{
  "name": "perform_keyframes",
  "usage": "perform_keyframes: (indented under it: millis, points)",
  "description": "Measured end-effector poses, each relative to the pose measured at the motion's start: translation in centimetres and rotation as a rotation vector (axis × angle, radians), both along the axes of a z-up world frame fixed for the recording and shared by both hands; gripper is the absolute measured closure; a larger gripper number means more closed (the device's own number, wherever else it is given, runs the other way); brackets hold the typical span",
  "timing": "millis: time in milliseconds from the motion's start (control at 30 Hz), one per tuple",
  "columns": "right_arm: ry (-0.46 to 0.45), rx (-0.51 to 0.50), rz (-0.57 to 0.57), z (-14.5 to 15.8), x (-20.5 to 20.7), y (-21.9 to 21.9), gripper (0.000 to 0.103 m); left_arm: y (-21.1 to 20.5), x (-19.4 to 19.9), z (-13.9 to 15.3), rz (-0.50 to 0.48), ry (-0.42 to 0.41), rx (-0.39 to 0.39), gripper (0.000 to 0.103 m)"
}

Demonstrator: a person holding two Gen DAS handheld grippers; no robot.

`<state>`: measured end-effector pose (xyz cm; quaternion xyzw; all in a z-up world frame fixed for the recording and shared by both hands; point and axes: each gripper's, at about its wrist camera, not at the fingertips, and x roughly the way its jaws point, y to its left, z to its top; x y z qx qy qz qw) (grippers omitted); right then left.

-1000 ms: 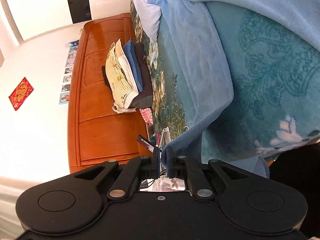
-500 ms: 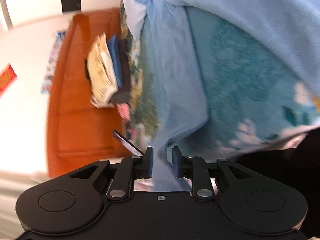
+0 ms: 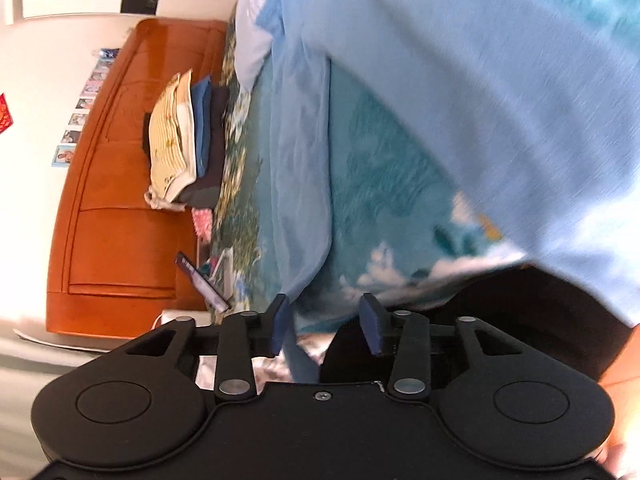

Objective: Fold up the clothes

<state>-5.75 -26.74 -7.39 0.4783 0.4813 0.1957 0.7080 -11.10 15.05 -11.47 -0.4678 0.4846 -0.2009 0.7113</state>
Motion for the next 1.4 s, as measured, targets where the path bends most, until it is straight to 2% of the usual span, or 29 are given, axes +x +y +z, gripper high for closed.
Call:
perform_keyframes:
  millis: [67,267,400,467,500,533,667,767,800,900,967,1033,1133,1167,1233,1300,1333,1400]
  points:
    - [-0.030,-0.031,0.044,0.5,0.2,0.9,0.057,-0.5,0.8,-0.3,-0.008,0.006,0.023,0.098]
    - [-0.092,-0.098,0.287,1.4,2.0,8.1,0.057,0.1,0.8,0.1,0.006,-0.004,0.008,0.098]
    - [-0.115,-0.140,0.378,1.8,3.2,11.6,0.058,0.6,0.2,1.3,0.020,-0.029,-0.008,0.098]
    - [-0.091,-0.139,0.390,1.3,3.5,12.0,0.071,0.8,-0.4,2.2,0.025,-0.046,-0.020,0.098]
    - [-0.075,-0.135,0.393,1.0,3.5,12.1,0.091,1.0,-1.0,2.6,0.027,-0.053,-0.027,0.098]
    - [-0.067,-0.126,0.391,0.9,3.4,12.0,0.097,1.3,-1.6,3.1,0.029,-0.060,-0.035,0.098]
    - [-0.100,-0.086,0.369,2.0,2.1,10.3,0.098,2.6,-2.7,3.5,0.020,-0.074,-0.036,0.098]
    - [-0.086,-0.115,0.374,2.0,1.3,9.4,0.096,2.9,-3.1,2.7,0.006,-0.006,0.007,0.098]
    - [-0.061,-0.140,0.377,1.6,1.1,9.2,0.089,3.0,-3.3,2.4,0.009,0.009,0.012,0.098]
    - [-0.017,-0.182,0.357,0.8,0.2,8.3,0.089,3.4,-3.7,1.6,0.022,0.048,0.026,0.098]
    - [-0.050,-0.125,0.323,1.4,-0.4,7.1,0.088,4.2,-4.1,2.1,0.027,0.033,0.040,0.098]
    - [-0.105,-0.137,0.248,2.8,-1.0,4.9,0.081,4.6,-4.1,2.9,0.031,0.012,0.060,0.098]
    - [-0.179,-0.257,0.094,4.6,-2.2,0.2,0.071,5.3,-4.1,4.7,0.035,-0.029,0.094,0.097]
    - [-0.191,-0.304,0.044,4.9,-2.6,-1.4,0.070,5.4,-3.9,5.2,0.038,-0.045,0.099,0.096]
    - [-0.191,-0.415,-0.052,5.0,-3.9,-5.1,0.065,5.0,-3.3,5.9,0.035,-0.064,0.100,0.093]
    - [-0.177,-0.521,-0.117,4.4,-5.3,-8.3,0.060,4.4,-2.6,6.5,0.024,-0.079,0.102,0.084]
    - [-0.168,-0.567,-0.138,3.9,-5.9,-9.5,0.059,4.0,-2.2,6.7,0.014,-0.084,0.105,0.080]
    - [-0.135,-0.623,-0.143,2.3,-6.9,-11.5,0.057,2.8,-1.5,6.8,-0.017,-0.084,0.114,0.079]
